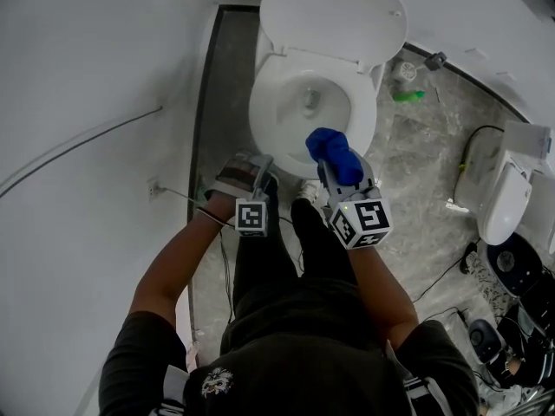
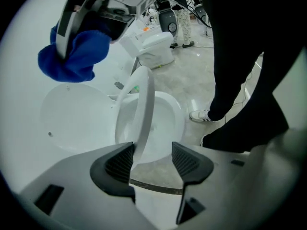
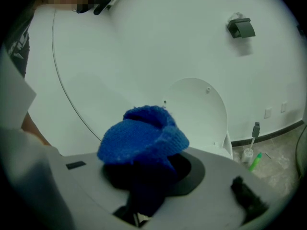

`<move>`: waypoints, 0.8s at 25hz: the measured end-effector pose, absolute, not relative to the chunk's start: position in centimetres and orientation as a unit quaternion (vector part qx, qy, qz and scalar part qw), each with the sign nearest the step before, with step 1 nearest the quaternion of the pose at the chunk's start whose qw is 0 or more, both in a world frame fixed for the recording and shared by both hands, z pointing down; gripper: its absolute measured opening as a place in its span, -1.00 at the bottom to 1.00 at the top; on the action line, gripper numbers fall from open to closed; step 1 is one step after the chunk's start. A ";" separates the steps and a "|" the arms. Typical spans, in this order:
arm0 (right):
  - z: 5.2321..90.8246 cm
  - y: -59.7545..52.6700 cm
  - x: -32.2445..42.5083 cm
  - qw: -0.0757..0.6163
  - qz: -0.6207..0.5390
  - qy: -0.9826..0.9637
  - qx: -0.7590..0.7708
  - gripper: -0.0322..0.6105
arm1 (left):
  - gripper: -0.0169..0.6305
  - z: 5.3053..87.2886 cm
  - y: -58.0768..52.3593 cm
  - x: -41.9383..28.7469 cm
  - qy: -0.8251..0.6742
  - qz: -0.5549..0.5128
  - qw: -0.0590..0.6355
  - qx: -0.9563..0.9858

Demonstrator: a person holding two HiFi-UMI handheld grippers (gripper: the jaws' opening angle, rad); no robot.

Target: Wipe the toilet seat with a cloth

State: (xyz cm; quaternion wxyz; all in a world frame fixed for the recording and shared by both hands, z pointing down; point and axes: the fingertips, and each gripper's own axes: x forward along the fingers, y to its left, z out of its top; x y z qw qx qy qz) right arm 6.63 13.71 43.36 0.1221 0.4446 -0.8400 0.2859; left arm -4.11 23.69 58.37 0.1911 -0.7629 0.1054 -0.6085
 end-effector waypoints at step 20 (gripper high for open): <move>54.3 16.5 5.5 0.168 0.328 -0.822 0.434 -0.60 | -0.15 75.1 28.4 -4.1 0.039 -0.681 0.083 -0.727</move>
